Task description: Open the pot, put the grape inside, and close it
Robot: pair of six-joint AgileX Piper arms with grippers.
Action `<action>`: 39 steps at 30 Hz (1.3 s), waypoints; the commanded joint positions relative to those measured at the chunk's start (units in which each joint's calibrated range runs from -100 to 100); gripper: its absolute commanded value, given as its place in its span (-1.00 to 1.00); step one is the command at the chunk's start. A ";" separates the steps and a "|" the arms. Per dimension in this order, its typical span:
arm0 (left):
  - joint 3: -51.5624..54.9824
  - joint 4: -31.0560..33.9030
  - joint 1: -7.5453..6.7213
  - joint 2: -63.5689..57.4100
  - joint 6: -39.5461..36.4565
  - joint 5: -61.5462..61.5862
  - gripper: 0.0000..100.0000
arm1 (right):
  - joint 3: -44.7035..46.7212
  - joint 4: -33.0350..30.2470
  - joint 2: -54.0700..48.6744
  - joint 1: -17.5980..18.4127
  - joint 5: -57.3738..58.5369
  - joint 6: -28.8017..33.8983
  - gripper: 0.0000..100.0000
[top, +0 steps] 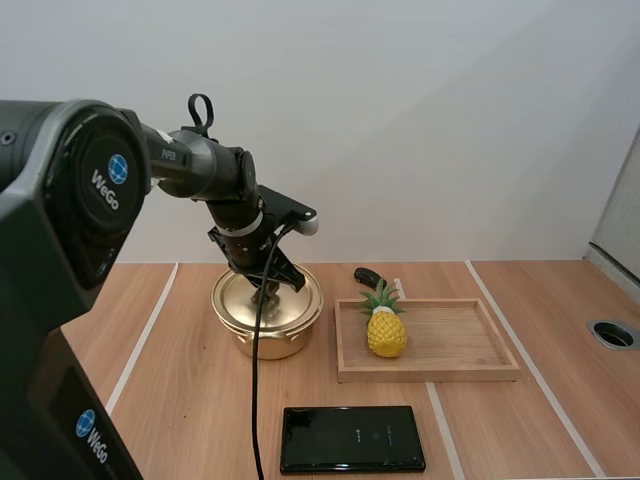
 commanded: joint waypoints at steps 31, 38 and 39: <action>1.85 0.69 -0.18 2.06 -1.98 5.16 -1.00 | -0.24 -0.46 -0.66 -0.28 0.00 -0.43 -1.00; 1.85 0.69 -0.18 2.06 -1.98 5.78 -1.00 | -0.24 -0.46 -0.66 -0.28 0.00 -0.43 -1.00; 1.85 0.69 -0.18 2.06 -1.98 5.78 -1.00 | -0.24 -0.46 -0.66 -0.28 0.00 -0.43 -1.00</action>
